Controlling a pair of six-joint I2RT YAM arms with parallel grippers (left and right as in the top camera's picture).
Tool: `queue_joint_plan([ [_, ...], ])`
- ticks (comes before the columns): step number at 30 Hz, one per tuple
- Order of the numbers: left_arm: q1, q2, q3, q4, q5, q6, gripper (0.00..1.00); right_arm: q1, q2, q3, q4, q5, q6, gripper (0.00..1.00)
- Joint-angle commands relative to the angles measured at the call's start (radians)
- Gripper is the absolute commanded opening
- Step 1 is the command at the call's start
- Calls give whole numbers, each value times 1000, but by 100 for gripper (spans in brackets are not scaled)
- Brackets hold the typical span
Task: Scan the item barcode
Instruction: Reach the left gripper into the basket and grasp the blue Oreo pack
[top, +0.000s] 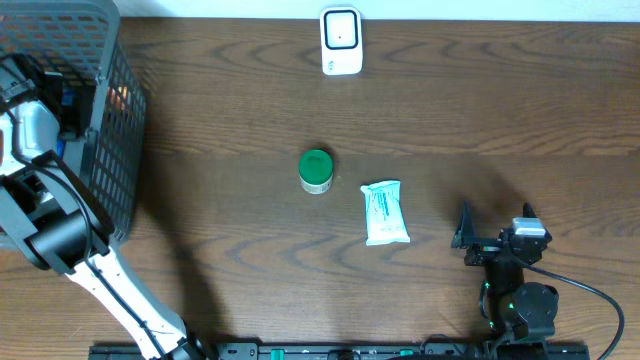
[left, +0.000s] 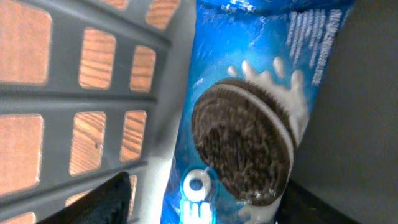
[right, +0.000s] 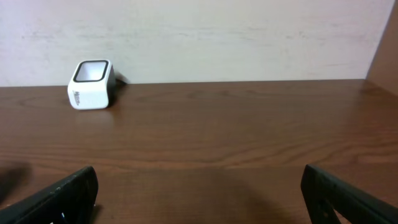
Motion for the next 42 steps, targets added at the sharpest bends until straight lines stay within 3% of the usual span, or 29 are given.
queue_joint_plan([
  [1,12,134,-40,-71,-2,20,47,-4,-3,-1,-3,-2,-8,99],
  [5,35,159,-41,-132,-1,-19,44,-4,-3,-1,-3,-2,-8,99],
  [6,46,163,-46,-154,8,-29,28,-4,-3,-1,-3,-2,-8,99],
  [8,62,162,-49,-185,17,-56,8,-4,-3,-1,-3,-2,-8,99],
  [14,73,84,-47,-245,22,-189,7,-4,-3,-1,-3,-2,-8,99],
  [18,43,-111,-47,-300,71,-200,7,-4,-3,-1,-3,-2,-8,99],
  [23,35,-407,-47,-308,282,-235,7,-4,-3,-1,-3,-2,-8,99],
  [27,35,-589,-47,-315,314,-266,7,-4,-3,-1,-3,-2,-8,99],
  [33,34,-716,-47,-337,332,-296,7,-4,-3,-1,-3,-2,-8,99],
  [36,34,-762,-47,-347,487,-305,7,-4,-3,-1,-3,-2,-8,99],
  [42,-16,-835,-47,-348,1073,-318,7,-4,-3,-1,-3,-2,-8,99],
])
